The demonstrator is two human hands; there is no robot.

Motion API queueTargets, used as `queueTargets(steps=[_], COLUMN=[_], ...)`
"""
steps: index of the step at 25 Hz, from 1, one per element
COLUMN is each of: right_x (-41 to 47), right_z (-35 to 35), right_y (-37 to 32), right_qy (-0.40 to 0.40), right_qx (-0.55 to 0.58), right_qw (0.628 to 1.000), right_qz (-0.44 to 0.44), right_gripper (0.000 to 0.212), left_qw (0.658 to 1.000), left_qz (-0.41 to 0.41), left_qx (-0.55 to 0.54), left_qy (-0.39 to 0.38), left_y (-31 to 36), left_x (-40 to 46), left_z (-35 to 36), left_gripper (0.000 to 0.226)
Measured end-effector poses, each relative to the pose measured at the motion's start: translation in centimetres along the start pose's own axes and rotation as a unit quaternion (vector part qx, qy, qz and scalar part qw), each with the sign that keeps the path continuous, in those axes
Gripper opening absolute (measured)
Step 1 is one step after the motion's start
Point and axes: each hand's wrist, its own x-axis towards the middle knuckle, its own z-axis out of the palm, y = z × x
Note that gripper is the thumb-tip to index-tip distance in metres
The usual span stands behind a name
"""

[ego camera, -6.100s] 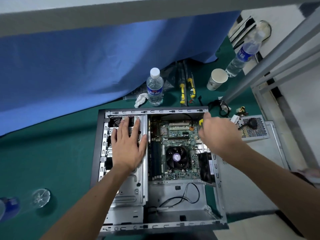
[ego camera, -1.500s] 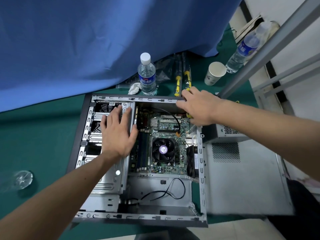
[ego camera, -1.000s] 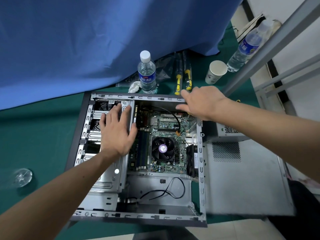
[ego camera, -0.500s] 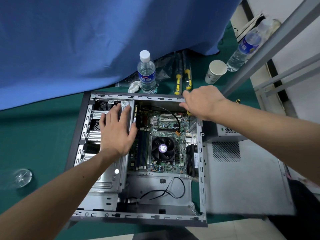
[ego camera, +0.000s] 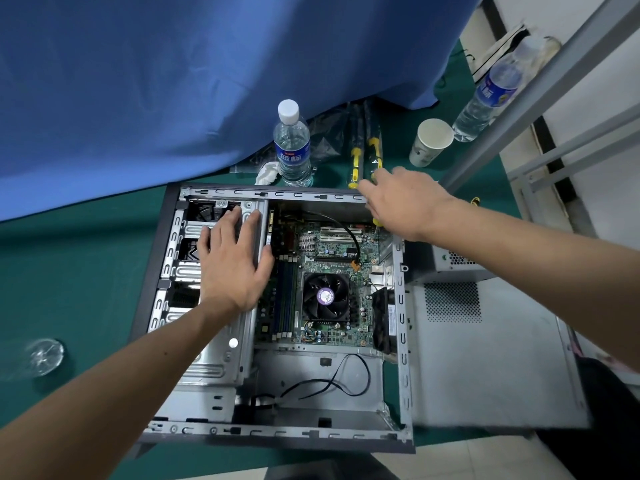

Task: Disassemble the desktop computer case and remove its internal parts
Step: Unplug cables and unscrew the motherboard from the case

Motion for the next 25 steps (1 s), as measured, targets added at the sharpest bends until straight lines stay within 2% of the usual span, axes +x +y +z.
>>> queueTargets(steps=[2,4,8,9,11,13,14,16,19,21,23,25], right_x=[0.0,0.0,-0.1,0.1,0.2,0.0,-0.1,-0.2,-0.1,-0.1,-0.1,-0.3], right_z=[-0.1,-0.4,-0.1,-0.1,0.0,0.0,0.0,0.2,0.3,0.5,0.5,0.3], right_y=[0.3,0.2,-0.1,-0.1,0.2,0.4,0.4,-0.1,-0.6,-0.6,-0.4,-0.5], right_qy=[-0.044,-0.066,-0.019,-0.009,-0.016,-0.053,-0.062,-0.047,-0.018,-0.008,-0.014,-0.012], right_qx=[0.07,0.065,-0.012,-0.012,0.037,0.082,0.064,0.003,-0.025,-0.003,0.021,0.0], right_qw=[0.995,0.992,0.999,0.999,0.999,0.994,0.994,0.999,0.999,1.0,0.997,0.996], right_qz=[-0.059,-0.086,0.027,0.031,-0.005,-0.054,-0.066,-0.026,0.041,0.0,-0.068,-0.088], right_gripper=[0.032,0.036,0.048,0.046,0.028,0.036,0.042,0.045,0.042,0.028,0.039,0.044], left_qw=[1.0,1.0,1.0,1.0,1.0,1.0,1.0,1.0,1.0,1.0,1.0,1.0], left_qz=[-0.001,-0.001,-0.003,-0.003,-0.002,-0.002,-0.002,-0.003,-0.003,-0.002,-0.004,-0.003], left_qx=[-0.007,-0.007,-0.002,-0.003,-0.007,-0.01,-0.009,-0.008,-0.01,-0.01,-0.007,-0.005], left_qy=[0.001,0.001,0.001,0.001,0.0,-0.001,-0.001,-0.001,0.0,0.003,0.001,0.0], left_y=[0.0,0.0,0.0,0.0,0.0,0.0,0.0,0.0,0.1,0.0,-0.1,-0.1], left_x=[-0.1,-0.1,0.0,0.0,0.0,-0.1,-0.1,-0.1,0.0,-0.1,-0.1,-0.1], left_z=[0.0,0.0,0.0,0.0,0.0,-0.1,-0.1,-0.1,-0.1,0.0,0.0,0.1], left_gripper=[0.06,0.061,0.061,0.061,0.061,0.061,0.061,0.061,0.06,0.06,0.06,0.06])
